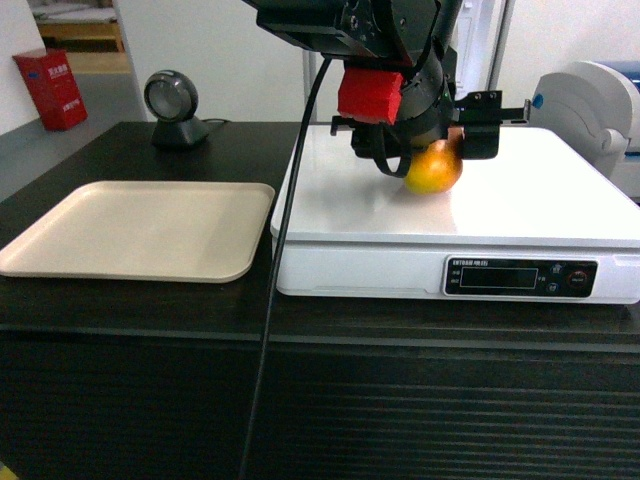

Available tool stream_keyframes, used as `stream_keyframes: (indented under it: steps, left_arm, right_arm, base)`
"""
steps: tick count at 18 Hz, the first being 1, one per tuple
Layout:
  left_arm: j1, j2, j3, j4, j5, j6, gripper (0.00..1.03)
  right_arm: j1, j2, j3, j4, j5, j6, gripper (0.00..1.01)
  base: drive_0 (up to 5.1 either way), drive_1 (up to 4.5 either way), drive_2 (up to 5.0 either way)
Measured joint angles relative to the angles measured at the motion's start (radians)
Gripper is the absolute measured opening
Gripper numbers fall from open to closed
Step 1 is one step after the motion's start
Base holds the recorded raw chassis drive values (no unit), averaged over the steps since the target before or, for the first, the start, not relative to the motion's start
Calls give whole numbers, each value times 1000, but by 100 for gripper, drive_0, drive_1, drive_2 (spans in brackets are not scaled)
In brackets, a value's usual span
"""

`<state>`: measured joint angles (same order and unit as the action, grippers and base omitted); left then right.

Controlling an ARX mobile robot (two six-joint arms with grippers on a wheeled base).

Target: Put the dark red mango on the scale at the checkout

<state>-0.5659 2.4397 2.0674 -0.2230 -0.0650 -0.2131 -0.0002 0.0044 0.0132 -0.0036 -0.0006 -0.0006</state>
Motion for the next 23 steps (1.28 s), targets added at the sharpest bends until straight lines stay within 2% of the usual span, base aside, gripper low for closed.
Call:
stream_keyframes:
  steps: [3, 4, 7, 11, 12, 15, 18, 21, 23]
  left_arm:
    - [-10, 58, 105, -70, -18, -70, 64]
    - [-17, 61, 113, -79, -35, -79, 64]
    - [-24, 63, 119, -92, -40, -94, 64]
    - [-24, 63, 118, -59, -31, -95, 96]
    - [-24, 61, 114, -52, -29, -94, 100]
    - [-27, 52, 78, -29, -23, -90, 98]
    - [-27, 25, 37, 26, -51, -56, 98]
    - [-27, -42, -15, 82, -47, 5, 98]
    - [-27, -144, -108, 175, -8, 85, 98]
  right_arm:
    - [0, 0, 0, 0, 0, 0, 98]
    - [0, 0, 0, 0, 0, 0, 98]
    - [0, 0, 0, 0, 0, 0, 98]
    - [0, 0, 0, 0, 0, 0, 98]
    - [0, 0, 0, 0, 0, 0, 98]
    - [0, 0, 0, 0, 0, 0, 98]
    - [0, 0, 0, 0, 0, 0, 98]
    - [0, 0, 0, 0, 0, 0, 98]
    - [0, 0, 0, 0, 0, 0, 98]
  base:
    - [0, 0, 0]
    - [0, 0, 0]
    - [0, 0, 0]
    - [0, 0, 0]
    - [0, 0, 0]
    - [0, 0, 0]
    - [0, 0, 0]
    - [0, 0, 0]
    - [0, 0, 0]
